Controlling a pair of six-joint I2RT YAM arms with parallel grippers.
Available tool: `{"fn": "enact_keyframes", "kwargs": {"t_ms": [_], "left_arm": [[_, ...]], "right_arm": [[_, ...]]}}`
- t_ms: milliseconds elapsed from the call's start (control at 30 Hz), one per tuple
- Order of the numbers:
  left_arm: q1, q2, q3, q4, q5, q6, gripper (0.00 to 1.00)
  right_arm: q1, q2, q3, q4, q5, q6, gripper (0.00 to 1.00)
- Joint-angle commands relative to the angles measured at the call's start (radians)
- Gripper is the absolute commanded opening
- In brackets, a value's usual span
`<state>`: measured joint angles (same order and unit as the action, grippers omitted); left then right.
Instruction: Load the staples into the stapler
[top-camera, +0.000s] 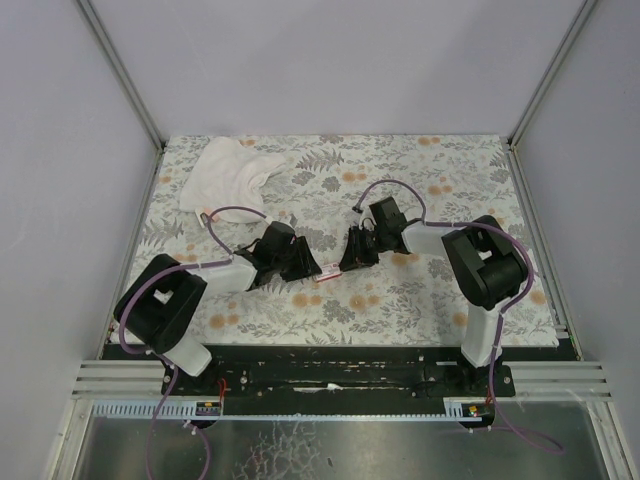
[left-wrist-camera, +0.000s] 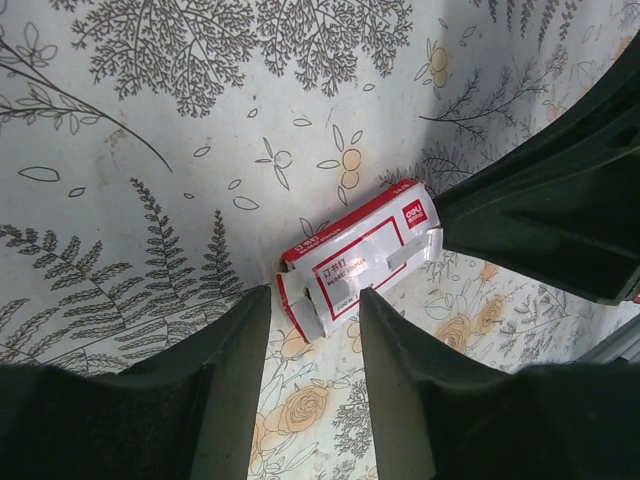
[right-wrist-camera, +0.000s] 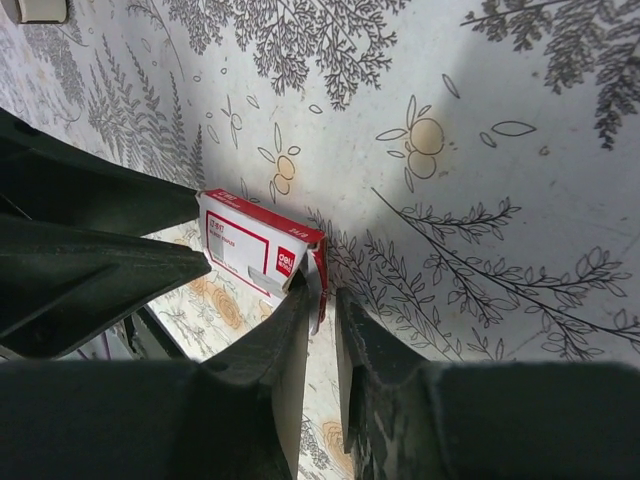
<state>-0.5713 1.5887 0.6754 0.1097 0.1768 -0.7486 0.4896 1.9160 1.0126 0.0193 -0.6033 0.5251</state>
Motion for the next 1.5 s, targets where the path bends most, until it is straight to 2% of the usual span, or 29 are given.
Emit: {"fn": "enact_keyframes", "kwargs": {"t_ms": [0,167,267,367,467,667,833,967,1133,1467], "left_arm": [[0.001,0.013,-0.01,0.069,0.025,-0.016,0.39],[0.0,0.026,-0.01,0.085,0.047,-0.021,0.38],[-0.001,0.023,-0.014,0.096,0.054,-0.016,0.38],[0.0,0.011,-0.016,0.097,0.052,-0.002,0.38],[0.0,-0.025,-0.016,0.068,0.011,0.038,0.4],[-0.009,-0.134,-0.003,0.03,-0.047,0.23,0.55],[-0.073,-0.161,-0.012,0.108,-0.021,0.45,0.73],[-0.115,-0.141,-0.038,0.215,0.033,0.527,0.8],[-0.179,-0.06,-0.031,0.264,0.009,0.594,0.83],[-0.282,0.052,-0.033,0.318,-0.038,0.641,0.84]], "right_arm": [[-0.005,0.011,0.028,0.038,-0.057,0.012,0.23],[-0.003,0.014,0.021,0.069,-0.084,0.028,0.16],[-0.005,0.014,0.022,0.072,-0.089,0.027,0.06],[-0.004,0.007,0.028,0.058,-0.078,0.019,0.0],[-0.005,-0.01,0.032,0.028,-0.055,-0.007,0.0],[-0.005,-0.047,0.05,-0.082,-0.012,-0.093,0.0],[-0.005,-0.068,0.054,-0.176,-0.003,-0.155,0.0],[-0.005,-0.096,0.042,-0.232,-0.003,-0.19,0.0],[-0.005,-0.128,0.017,-0.273,0.003,-0.213,0.0],[-0.004,-0.161,-0.006,-0.286,0.016,-0.216,0.0]]}}
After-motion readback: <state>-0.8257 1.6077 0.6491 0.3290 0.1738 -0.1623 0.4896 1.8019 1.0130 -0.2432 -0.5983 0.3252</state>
